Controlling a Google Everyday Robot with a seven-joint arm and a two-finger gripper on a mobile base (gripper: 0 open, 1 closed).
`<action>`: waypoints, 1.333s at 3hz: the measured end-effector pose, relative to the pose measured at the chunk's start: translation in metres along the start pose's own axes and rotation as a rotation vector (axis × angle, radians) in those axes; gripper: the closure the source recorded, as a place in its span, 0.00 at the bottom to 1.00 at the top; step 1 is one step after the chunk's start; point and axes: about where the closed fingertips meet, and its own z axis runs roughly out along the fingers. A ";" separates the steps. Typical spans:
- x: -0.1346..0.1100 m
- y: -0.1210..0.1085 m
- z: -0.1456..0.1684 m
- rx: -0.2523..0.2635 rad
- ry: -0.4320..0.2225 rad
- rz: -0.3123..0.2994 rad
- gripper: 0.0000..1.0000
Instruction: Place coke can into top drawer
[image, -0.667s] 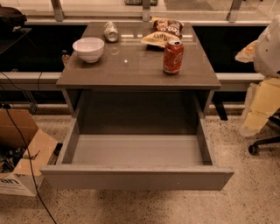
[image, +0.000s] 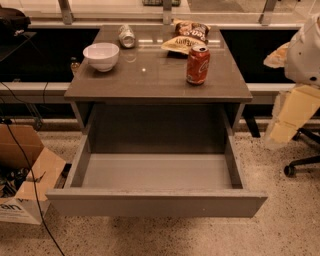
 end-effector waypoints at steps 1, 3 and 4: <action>-0.017 -0.017 0.016 0.002 -0.082 0.016 0.00; -0.027 -0.068 0.057 -0.015 -0.220 0.101 0.00; -0.037 -0.106 0.085 -0.042 -0.271 0.109 0.00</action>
Offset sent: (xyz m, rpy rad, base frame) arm 0.0966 0.0203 -0.0339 0.2826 -0.0422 -0.0504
